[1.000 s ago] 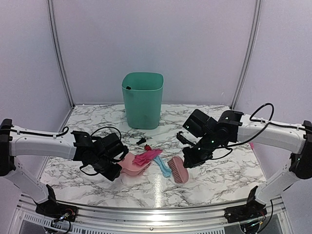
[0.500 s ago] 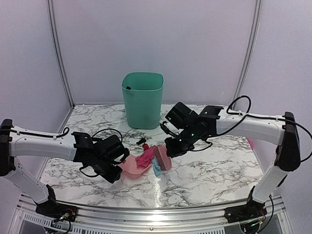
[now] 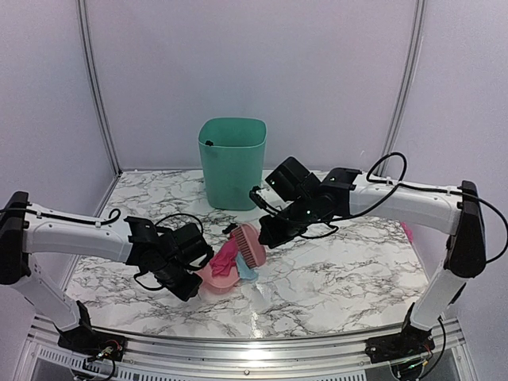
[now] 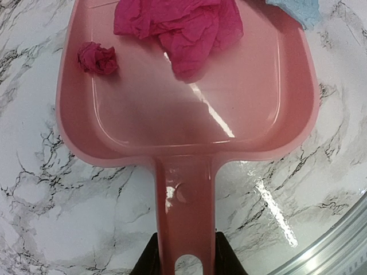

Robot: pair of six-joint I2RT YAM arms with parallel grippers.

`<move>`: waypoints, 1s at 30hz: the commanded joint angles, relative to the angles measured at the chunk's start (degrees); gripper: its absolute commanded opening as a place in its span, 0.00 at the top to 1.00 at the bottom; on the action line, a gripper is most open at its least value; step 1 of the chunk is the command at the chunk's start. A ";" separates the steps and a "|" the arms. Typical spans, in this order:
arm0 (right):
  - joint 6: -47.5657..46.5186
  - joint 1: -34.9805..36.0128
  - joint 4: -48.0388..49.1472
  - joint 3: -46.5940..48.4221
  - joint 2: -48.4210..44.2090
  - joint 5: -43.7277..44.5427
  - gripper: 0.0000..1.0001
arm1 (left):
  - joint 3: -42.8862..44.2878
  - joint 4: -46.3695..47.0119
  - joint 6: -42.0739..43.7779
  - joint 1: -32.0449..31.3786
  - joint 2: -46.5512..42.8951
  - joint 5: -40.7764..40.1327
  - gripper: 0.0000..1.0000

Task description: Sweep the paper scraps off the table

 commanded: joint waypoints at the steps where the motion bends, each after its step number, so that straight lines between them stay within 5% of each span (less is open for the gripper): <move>1: -2.82 0.19 3.67 1.06 1.49 -4.98 1.00 | 0.89 -2.42 -0.33 -0.35 1.47 1.80 1.00; 16: -3.55 0.75 3.34 3.36 1.99 -11.32 1.00 | -0.15 -1.86 -1.92 -0.48 -2.61 -0.44 1.00; 30: -4.49 0.65 -4.96 8.74 -1.75 2.34 1.00 | -3.17 -1.50 -2.30 -0.49 -5.74 -1.58 1.00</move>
